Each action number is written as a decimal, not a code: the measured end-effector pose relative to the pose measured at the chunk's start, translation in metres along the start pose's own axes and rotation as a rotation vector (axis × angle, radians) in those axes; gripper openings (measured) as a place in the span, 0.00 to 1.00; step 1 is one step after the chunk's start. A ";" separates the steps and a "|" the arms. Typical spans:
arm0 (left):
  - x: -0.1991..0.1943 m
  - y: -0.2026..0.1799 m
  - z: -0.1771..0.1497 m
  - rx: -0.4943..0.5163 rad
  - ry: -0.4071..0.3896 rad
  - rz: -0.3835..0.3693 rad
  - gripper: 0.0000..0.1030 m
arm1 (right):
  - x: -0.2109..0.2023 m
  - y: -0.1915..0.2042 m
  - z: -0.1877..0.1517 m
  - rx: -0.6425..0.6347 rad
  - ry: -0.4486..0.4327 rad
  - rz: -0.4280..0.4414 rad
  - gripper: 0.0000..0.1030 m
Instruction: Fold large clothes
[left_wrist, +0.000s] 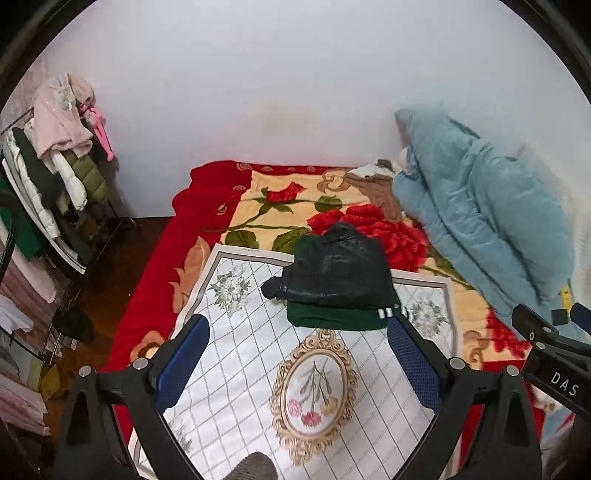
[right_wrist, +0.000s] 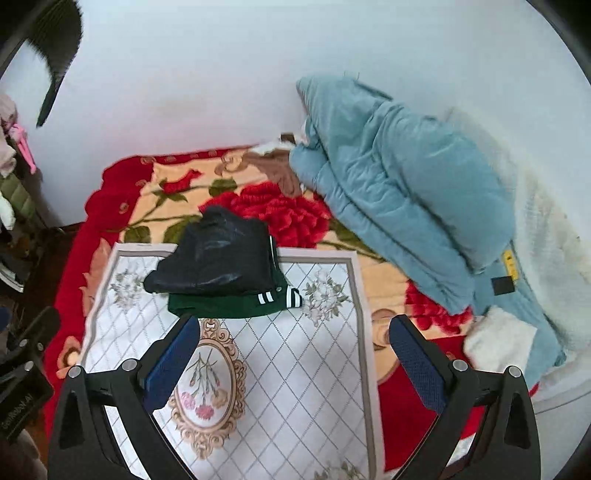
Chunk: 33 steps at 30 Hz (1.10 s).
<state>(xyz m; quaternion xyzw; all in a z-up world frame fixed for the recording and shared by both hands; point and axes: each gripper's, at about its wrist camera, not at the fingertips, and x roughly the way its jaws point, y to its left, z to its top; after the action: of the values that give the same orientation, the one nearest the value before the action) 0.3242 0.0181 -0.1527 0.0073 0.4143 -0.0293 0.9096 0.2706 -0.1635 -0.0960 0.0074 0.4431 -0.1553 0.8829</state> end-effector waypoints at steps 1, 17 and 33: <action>-0.019 0.001 -0.001 -0.001 -0.009 0.007 0.95 | -0.018 -0.004 -0.001 -0.002 -0.011 0.003 1.00; -0.162 0.013 -0.015 -0.021 -0.118 0.025 0.95 | -0.235 -0.033 -0.033 -0.027 -0.196 0.035 1.00; -0.204 0.008 -0.038 -0.023 -0.177 0.044 0.95 | -0.294 -0.051 -0.058 -0.030 -0.252 0.030 1.00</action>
<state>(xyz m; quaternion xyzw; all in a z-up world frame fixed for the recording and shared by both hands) 0.1623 0.0367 -0.0235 0.0033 0.3325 -0.0053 0.9431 0.0467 -0.1242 0.1052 -0.0186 0.3307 -0.1349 0.9338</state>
